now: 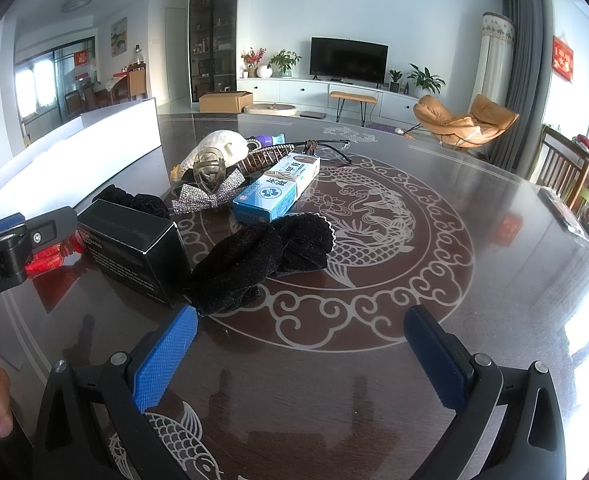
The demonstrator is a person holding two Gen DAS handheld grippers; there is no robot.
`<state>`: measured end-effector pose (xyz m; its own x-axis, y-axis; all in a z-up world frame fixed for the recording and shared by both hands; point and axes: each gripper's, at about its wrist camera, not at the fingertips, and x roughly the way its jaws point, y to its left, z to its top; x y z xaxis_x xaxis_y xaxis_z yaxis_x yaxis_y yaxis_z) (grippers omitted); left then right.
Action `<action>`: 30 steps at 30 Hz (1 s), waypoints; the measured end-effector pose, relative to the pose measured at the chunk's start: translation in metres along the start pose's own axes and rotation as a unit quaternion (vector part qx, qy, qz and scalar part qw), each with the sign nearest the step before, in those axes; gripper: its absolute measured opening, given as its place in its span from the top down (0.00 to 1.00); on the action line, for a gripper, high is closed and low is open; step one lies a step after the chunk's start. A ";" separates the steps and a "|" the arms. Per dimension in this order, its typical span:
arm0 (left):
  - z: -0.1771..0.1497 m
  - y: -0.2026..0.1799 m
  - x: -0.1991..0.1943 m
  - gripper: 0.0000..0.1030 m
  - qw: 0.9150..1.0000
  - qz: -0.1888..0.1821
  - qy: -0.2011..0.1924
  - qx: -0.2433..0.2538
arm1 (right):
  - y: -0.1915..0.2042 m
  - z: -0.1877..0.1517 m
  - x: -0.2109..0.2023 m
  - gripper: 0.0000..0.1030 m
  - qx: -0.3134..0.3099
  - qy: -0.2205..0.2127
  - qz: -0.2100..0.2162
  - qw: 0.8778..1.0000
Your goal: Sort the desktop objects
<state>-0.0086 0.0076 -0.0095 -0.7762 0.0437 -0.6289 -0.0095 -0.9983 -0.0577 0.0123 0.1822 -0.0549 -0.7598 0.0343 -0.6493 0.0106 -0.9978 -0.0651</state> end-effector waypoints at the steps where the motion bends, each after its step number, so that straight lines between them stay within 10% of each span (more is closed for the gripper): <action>1: 0.000 -0.001 0.001 0.00 1.000 0.000 0.002 0.000 | 0.000 0.000 0.000 0.00 0.000 0.000 0.000 1.000; 30: -0.007 0.013 0.028 0.00 0.997 0.011 0.079 -0.025 | -0.010 0.000 0.005 0.00 0.025 0.017 0.022 0.999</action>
<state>-0.0258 -0.0036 -0.0332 -0.6671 0.0320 -0.7443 0.0398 -0.9961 -0.0785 0.0083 0.1919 -0.0580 -0.7362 -0.0079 -0.6767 0.0092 -1.0000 0.0017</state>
